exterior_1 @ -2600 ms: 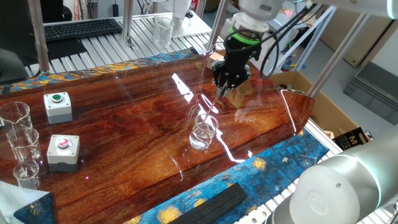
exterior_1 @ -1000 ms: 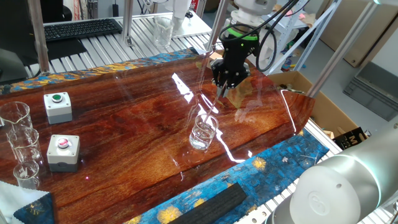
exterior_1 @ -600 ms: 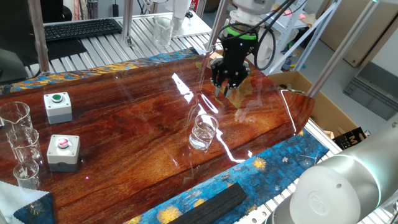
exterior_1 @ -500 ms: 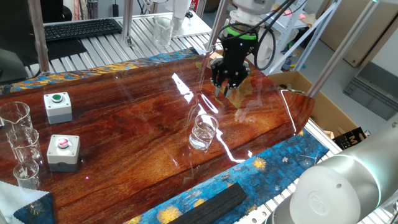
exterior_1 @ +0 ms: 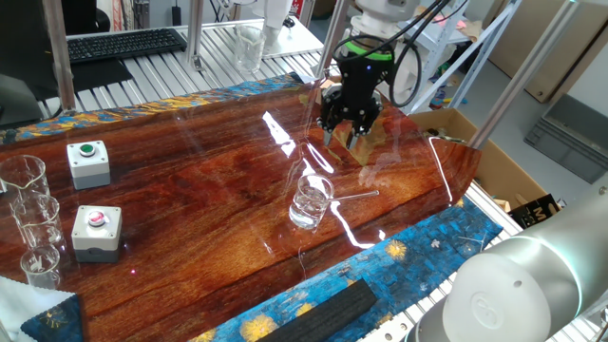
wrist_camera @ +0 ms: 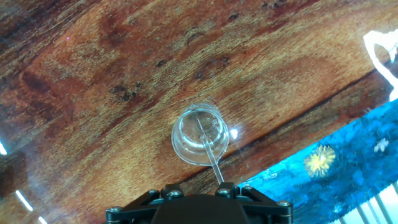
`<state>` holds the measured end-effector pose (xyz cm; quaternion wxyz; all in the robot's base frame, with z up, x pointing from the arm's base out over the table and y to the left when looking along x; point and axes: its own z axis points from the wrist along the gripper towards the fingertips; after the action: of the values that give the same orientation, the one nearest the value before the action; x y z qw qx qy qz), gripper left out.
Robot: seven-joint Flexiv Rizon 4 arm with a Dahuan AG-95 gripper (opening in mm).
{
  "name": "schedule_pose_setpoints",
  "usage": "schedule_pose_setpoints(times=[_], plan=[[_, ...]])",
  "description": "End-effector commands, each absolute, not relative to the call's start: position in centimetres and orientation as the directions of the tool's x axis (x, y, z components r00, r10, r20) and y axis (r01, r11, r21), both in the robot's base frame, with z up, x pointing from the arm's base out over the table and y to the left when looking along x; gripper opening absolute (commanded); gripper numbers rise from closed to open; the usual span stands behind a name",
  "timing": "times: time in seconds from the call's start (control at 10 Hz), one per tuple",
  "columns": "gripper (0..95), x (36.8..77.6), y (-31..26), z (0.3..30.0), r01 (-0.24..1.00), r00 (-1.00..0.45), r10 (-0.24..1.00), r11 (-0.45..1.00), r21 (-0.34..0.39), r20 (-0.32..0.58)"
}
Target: Stir the beaker with a glass rod
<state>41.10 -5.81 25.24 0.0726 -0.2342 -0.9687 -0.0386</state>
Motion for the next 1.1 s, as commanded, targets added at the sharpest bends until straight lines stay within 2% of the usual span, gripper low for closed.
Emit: schedule_pose_setpoints(times=[0.1,0.2,0.5,0.7,0.9,1.1], plan=[[19.0,41.7,-5.8,25.6,0.360,-0.926,0.350,0.931,0.054,0.142],[0.0,42.5,-5.8,25.9,0.306,-0.945,0.297,0.950,0.053,0.138],[0.0,44.5,-5.7,26.2,0.236,-0.965,0.229,0.971,0.036,0.127],[0.0,46.4,-5.3,25.2,0.198,-0.973,0.192,0.980,0.034,0.125],[0.0,47.8,-4.9,23.9,0.152,-0.984,0.153,0.988,-0.013,0.096],[0.0,48.5,-4.5,22.5,0.113,-0.989,0.114,0.993,-0.014,0.091]])
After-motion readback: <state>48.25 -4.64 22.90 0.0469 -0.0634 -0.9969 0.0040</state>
